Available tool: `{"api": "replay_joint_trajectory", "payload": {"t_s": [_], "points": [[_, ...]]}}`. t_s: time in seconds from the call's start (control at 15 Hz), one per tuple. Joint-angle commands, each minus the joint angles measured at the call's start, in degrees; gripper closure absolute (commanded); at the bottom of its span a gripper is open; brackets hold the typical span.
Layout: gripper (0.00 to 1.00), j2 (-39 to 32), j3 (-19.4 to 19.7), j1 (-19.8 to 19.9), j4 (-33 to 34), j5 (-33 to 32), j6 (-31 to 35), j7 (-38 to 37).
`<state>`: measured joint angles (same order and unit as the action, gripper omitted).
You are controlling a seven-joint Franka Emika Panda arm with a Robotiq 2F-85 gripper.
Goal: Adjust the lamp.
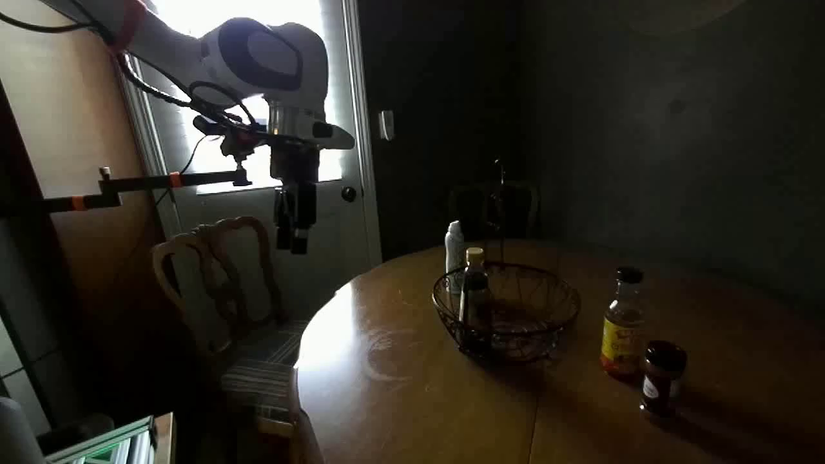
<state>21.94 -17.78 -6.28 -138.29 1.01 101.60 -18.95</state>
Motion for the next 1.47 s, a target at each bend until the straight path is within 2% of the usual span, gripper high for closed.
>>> {"api": "replay_joint_trajectory", "payload": {"t_s": [0.0,0.6,0.67,1.4], "points": [[0.0,-0.2,1.1,-1.3,0.1,-0.4,-0.2,-0.4],[0.0,-0.3,1.7,-1.1,0.7,0.9,0.5,-0.5],[0.0,0.1,2.7,-0.8,1.3,2.6,2.3,-0.5],[0.0,3.4,17.4,4.6,25.0,21.3,-3.9,-0.3]]}}
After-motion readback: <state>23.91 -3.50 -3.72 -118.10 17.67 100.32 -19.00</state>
